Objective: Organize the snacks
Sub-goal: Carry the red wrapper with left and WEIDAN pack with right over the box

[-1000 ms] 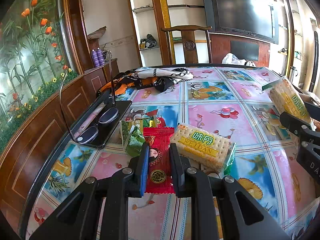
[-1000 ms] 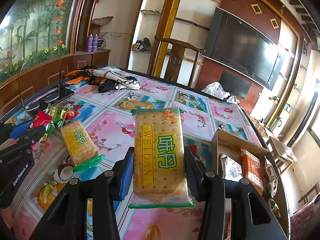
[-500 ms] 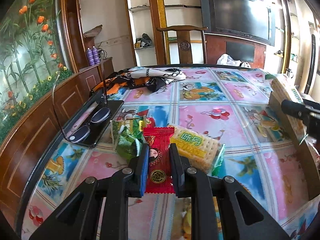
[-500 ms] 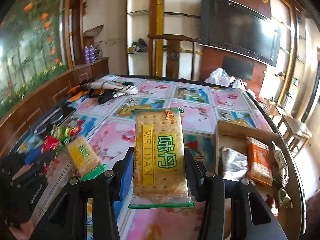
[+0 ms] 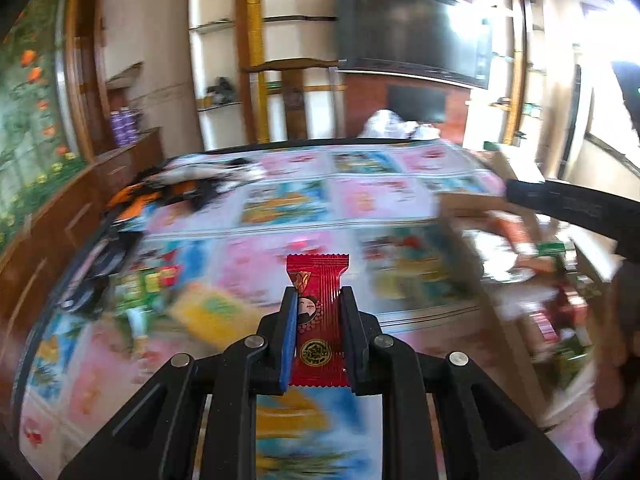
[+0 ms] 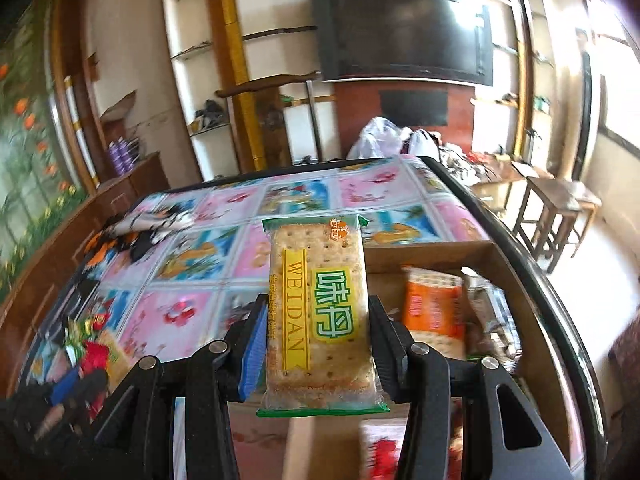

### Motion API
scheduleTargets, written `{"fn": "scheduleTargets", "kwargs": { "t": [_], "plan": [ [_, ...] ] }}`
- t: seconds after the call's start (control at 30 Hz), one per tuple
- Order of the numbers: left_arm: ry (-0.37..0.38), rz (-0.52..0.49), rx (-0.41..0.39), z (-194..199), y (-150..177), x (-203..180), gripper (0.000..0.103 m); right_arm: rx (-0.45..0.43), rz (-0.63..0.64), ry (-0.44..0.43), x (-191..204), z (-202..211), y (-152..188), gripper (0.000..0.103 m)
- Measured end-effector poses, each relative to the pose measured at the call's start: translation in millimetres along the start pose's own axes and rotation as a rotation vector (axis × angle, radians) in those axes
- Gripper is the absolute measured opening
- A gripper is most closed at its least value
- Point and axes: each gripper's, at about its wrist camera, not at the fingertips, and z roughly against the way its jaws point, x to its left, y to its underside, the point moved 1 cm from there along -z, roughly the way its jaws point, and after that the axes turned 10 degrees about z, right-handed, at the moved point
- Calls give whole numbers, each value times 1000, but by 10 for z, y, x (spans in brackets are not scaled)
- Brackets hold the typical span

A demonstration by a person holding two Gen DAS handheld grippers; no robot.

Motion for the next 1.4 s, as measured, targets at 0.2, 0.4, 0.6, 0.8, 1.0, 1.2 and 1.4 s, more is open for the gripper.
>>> {"fn": "scheduleTargets", "kwargs": {
  "t": [0.2,0.4,0.6,0.8,1.0,1.2,1.4],
  "plan": [
    [181,-15,77,-40,6,-677,19,6,-93,14,-488,56,-3,50],
    [288,-72,141,-130,162,-1265,19,58,-193,20,-986,6,112,50],
    [302,-104,194,-288,372,-1381,19,125,-194,17,-1027,-118,191,50],
    [301,-137,208,-313,479,-1393,19,182,-157,27,-913,-222,266,50],
    [299,-152,213,-310,528,-1412,19,230,-151,31,-889,-331,345,50],
    [293,-171,206,-304,558,-1442,19,241,-132,40,-847,-341,359,50],
    [294,-176,204,-293,565,-1451,19,242,-130,41,-839,-342,355,50]
  ]
}}
